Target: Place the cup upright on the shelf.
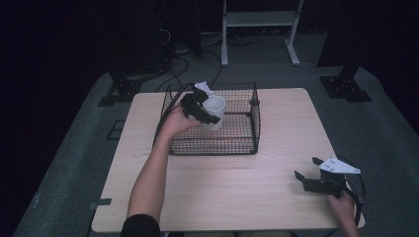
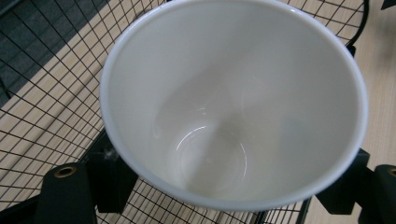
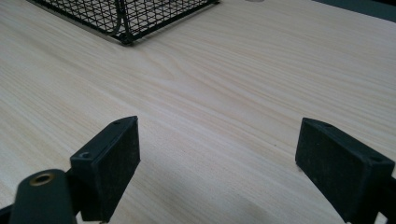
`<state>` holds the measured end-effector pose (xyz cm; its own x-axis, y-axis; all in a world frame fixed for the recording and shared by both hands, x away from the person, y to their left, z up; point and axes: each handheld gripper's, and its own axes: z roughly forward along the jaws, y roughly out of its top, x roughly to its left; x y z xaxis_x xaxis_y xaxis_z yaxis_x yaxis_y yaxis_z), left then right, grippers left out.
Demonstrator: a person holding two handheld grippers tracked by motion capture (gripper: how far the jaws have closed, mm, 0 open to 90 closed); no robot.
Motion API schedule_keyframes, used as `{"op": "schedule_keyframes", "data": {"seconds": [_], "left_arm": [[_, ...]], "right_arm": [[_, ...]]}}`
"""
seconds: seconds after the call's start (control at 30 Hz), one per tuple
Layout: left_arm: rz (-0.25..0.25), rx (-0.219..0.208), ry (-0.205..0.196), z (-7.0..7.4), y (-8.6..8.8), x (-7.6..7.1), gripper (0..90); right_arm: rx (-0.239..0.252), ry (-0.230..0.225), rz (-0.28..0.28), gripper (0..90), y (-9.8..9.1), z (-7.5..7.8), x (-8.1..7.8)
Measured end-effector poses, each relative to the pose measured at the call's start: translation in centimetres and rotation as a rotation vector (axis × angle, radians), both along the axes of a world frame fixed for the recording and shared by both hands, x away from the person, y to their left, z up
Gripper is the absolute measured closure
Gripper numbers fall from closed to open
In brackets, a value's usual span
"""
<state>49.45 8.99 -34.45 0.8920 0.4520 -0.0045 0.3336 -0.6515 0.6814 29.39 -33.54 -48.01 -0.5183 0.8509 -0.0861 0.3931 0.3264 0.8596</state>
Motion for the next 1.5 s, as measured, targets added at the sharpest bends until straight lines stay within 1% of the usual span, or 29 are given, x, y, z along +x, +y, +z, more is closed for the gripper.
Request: {"op": "schedule_keyframes", "data": {"seconds": [0.1, 0.27, 0.5, 0.53, 0.83, 1.0, 1.03, 1.07, 1.13, 1.37, 1.4, 1.47, 1.5], "left_arm": [[0.005, 0.002, 0.011, -0.3, 0.0, 0.3, 21.4], [0.024, 0.01, 0.039, -1.3, 0.1, 1.2, 21.4], [0.041, 0.004, 0.045, -2.0, 0.1, 1.8, 21.4], [0.044, 0.006, 0.052, -2.2, 0.1, 2.0, 21.4], [0.054, 0.009, 0.073, -2.9, 0.3, 2.6, 21.4], [0.05, 0.015, 0.094, -3.6, 0.0, 3.0, 21.4], [0.05, 0.015, 0.094, -3.6, 0.0, 3.0, 21.4], [0.047, 0.024, 0.093, -3.7, -0.1, 3.0, 21.4], [0.043, 0.02, 0.102, -3.9, -0.3, 3.1, 21.4], [0.032, 0.032, 0.118, -4.6, -0.8, 3.4, 21.4], [0.03, 0.034, 0.125, -4.7, -0.8, 3.4, 21.4], [0.022, 0.051, 0.124, -5.0, -1.0, 3.4, 21.3], [0.022, 0.051, 0.124, -5.0, -1.0, 3.4, 21.3]], "right_arm": [[0.002, -0.001, 0.0, 13.1, 0.0, 0.0, 0.0], [0.003, 0.0, 0.001, 13.1, 0.0, 0.0, 0.0], [0.006, 0.001, -0.002, 13.1, -0.1, 0.0, 0.0], [0.005, 0.0, -0.001, 13.1, -0.1, 0.0, 0.0], [0.009, 0.001, 0.0, 13.1, -0.1, 0.0, 0.0], [0.013, 0.0, 0.0, 13.1, -0.1, 0.0, 0.0], [0.013, 0.0, 0.001, 13.1, -0.1, 0.0, 0.0], [0.013, 0.0, 0.001, 13.1, -0.1, 0.0, 0.0], [0.013, -0.001, 0.0, 13.1, -0.1, 0.0, 0.0], [0.012, -0.003, 0.0, 13.1, -0.1, 0.0, 0.0], [0.012, -0.003, 0.0, 13.1, -0.1, 0.0, 0.0], [0.012, -0.004, -0.001, 13.1, -0.1, 0.0, 0.0], [0.012, -0.004, -0.001, 13.1, -0.1, 0.0, 0.0]]}}
